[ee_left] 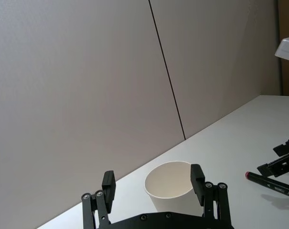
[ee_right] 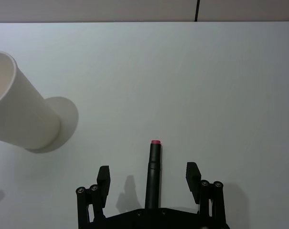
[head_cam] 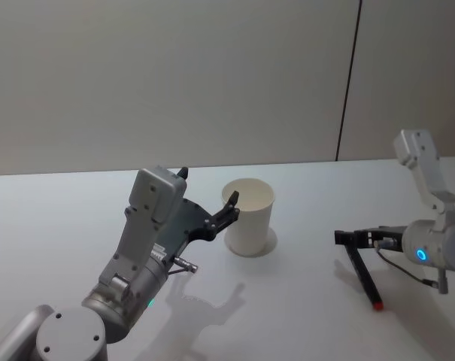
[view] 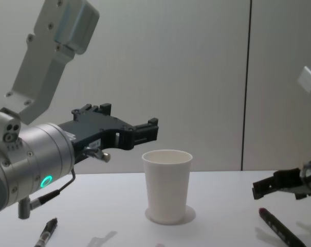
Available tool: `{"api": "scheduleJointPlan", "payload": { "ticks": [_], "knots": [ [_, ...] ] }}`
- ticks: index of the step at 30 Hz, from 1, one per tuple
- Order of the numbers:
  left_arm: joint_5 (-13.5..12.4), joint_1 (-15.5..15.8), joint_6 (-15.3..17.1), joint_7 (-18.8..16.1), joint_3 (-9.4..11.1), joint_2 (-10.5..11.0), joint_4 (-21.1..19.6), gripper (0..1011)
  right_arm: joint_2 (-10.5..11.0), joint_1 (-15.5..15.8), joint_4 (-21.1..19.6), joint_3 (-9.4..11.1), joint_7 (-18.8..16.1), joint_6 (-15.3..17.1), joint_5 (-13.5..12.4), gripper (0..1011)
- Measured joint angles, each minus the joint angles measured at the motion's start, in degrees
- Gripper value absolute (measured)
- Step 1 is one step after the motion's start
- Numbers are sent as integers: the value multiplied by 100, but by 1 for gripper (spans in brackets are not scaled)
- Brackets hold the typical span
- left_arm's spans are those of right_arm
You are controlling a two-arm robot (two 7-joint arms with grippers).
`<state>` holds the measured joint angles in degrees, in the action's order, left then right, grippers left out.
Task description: Place the pen into the pen holder.
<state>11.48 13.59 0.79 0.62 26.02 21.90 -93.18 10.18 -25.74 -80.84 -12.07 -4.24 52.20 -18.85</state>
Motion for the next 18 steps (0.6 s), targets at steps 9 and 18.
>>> {"api": "scheduleJointPlan", "payload": {
  "ticks": [9,18],
  "knots": [
    [0,0,0,0,0,0,0,1004,-68,-219,360,-25,-122,47,149,1001],
    [0,0,0,0,0,0,0,1004,-146,-488,778,-73,-293,106,343,1001]
  ]
}}
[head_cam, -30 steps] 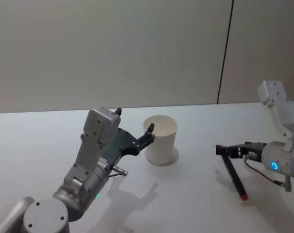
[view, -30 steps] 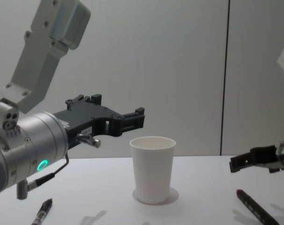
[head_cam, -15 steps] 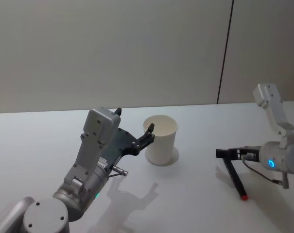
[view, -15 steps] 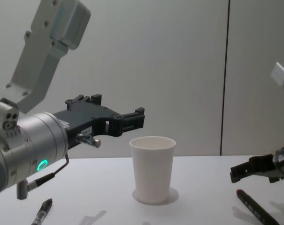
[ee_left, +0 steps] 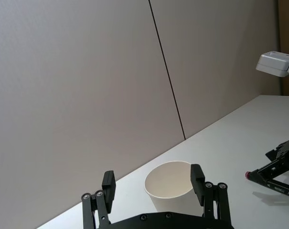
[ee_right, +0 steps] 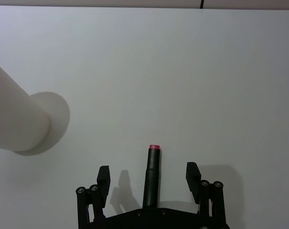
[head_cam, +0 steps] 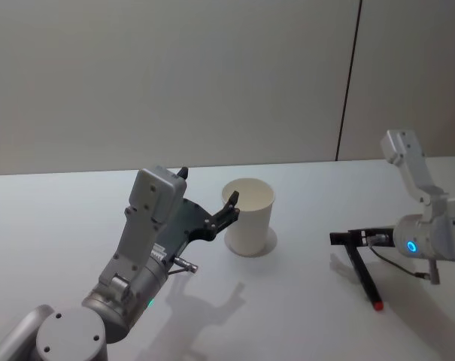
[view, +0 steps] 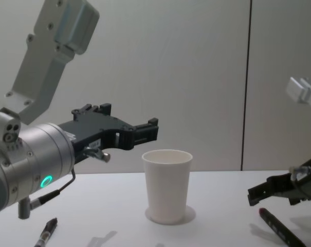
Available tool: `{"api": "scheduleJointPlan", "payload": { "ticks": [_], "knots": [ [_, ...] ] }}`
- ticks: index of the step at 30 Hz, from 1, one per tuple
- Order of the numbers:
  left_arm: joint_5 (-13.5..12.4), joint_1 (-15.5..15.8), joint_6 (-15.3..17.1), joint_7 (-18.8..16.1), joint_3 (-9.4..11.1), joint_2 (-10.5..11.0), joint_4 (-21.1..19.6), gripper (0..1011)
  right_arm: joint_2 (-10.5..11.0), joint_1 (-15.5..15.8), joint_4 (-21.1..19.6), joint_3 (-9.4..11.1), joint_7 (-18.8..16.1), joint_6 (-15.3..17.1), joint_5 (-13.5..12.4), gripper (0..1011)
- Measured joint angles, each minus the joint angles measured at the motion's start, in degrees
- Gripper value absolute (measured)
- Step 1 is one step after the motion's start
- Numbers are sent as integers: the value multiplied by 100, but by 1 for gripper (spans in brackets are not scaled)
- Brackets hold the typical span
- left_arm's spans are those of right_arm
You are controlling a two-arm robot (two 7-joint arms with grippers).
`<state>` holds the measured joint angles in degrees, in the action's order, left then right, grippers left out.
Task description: Place the pen into the pen holder.
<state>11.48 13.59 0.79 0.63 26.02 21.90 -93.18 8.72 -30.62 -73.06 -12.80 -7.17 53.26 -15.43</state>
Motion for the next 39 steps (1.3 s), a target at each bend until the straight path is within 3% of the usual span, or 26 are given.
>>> {"api": "scheduleJointPlan", "payload": {
  "ticks": [17,26,31,33,39],
  "knots": [
    [0,0,0,0,0,0,0,1004,-93,-386,578,-110,-387,56,447,981],
    [0,0,0,0,0,0,0,1004,-120,-513,803,-147,-542,15,618,787],
    [0,0,0,0,0,0,0,1004,-134,-580,957,-165,-629,9,707,592],
    [0,0,0,0,0,0,0,1004,-140,-601,1018,-171,-657,5,739,567],
    [0,0,0,0,0,0,0,1004,-149,-650,1175,-174,-697,-1,808,363]
  ]
}}
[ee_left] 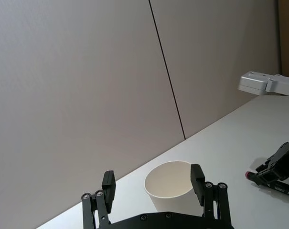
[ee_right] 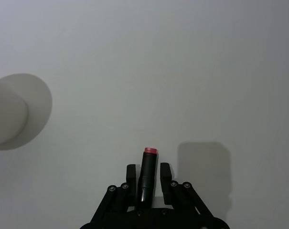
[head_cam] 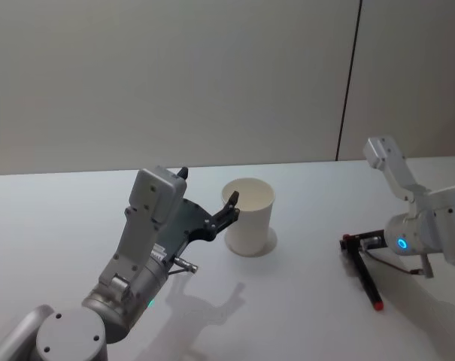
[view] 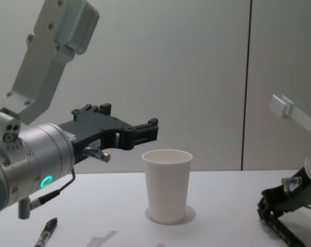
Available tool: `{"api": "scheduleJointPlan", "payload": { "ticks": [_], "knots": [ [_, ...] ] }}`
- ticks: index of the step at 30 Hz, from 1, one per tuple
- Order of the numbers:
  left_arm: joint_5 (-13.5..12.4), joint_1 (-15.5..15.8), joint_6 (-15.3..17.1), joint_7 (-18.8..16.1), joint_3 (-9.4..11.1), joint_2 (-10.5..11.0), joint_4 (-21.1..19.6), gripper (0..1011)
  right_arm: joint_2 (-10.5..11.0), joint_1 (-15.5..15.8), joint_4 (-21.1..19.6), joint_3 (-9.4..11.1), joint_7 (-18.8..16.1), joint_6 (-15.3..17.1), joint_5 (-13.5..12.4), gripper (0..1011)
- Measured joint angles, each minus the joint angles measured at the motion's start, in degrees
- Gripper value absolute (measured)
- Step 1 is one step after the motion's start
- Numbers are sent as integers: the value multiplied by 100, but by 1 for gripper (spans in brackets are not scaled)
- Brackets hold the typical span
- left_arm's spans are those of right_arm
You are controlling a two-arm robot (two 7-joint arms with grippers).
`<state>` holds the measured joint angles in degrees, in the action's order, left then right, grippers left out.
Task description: Place the pen into the pen holder.
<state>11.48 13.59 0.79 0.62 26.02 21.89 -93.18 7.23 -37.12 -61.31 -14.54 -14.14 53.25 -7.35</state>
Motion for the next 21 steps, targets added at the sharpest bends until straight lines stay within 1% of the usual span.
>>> {"api": "scheduleJointPlan", "payload": {
  "ticks": [1,3,4,6,16,21],
  "knots": [
    [0,0,0,0,0,0,0,1004,-1,-7,23,0,-4,-1,8,302],
    [0,0,0,0,0,0,0,1004,-4,-22,70,2,-12,-4,26,261],
    [0,0,0,0,0,0,0,1004,-5,-28,85,3,-16,-7,34,203],
    [0,0,0,0,0,0,0,1004,-9,-46,126,7,-24,-12,51,168],
    [0,0,0,0,0,0,0,1004,-16,-89,225,24,-53,-48,104,163],
    [0,0,0,0,0,0,0,1004,-13,-88,216,43,-55,-122,108,163]
  ]
}}
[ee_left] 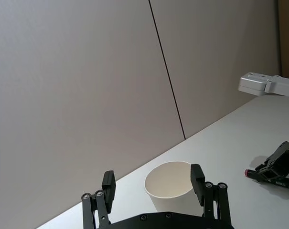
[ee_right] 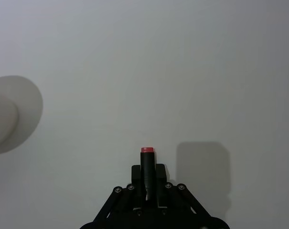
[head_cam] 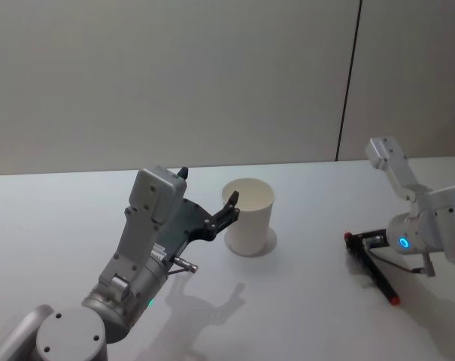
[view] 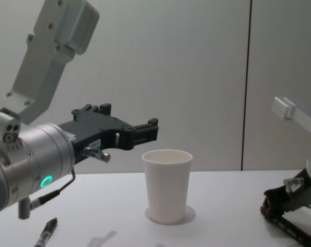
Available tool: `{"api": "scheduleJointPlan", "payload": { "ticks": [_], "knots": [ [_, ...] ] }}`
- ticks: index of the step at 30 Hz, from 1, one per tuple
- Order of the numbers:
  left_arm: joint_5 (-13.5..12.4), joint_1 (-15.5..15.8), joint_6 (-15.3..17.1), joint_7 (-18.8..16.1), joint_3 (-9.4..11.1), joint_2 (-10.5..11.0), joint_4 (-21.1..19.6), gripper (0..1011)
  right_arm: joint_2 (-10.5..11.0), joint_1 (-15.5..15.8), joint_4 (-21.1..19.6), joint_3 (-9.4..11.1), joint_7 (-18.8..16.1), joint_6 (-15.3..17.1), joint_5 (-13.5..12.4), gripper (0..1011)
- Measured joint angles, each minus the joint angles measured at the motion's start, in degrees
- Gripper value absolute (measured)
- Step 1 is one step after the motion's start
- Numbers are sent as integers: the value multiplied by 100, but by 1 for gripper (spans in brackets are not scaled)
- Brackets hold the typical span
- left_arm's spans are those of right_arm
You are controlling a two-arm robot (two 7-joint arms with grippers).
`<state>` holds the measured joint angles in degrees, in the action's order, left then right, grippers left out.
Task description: Place the pen into the pen holder.
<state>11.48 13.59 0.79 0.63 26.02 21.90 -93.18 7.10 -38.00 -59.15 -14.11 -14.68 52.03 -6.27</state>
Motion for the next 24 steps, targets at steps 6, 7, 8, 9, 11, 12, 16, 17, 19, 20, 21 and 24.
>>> {"api": "scheduleJointPlan", "payload": {
  "ticks": [6,7,8,9,11,12,16,17,19,20,21,24],
  "knots": [
    [0,0,0,0,0,0,0,1004,20,48,-142,23,-9,-208,-1,163],
    [0,0,0,0,0,0,0,1004,24,57,-164,24,-12,-231,0,163],
    [0,0,0,0,0,0,0,1004,28,66,-187,27,-15,-260,0,164],
    [0,0,0,0,0,0,0,1004,36,86,-235,32,-23,-337,0,163],
    [0,0,0,0,0,0,0,1004,47,112,-299,39,-32,-422,0,163],
    [0,0,0,0,0,0,0,1004,59,139,-362,45,-41,-498,1,163],
    [0,0,0,0,0,0,0,1004,82,191,-478,54,-60,-672,2,163],
    [0,0,0,0,0,0,0,1004,97,225,-538,62,-66,-757,3,163],
    [0,0,0,0,0,0,0,1004,118,273,-641,69,-78,-908,3,163],
    [0,0,0,0,0,0,0,1004,127,295,-670,71,-81,-953,3,163],
    [0,0,0,0,0,0,0,1004,131,305,-703,74,-84,-998,3,163],
    [0,0,0,0,0,0,0,1004,160,379,-837,86,-97,-1198,3,163]
  ]
}}
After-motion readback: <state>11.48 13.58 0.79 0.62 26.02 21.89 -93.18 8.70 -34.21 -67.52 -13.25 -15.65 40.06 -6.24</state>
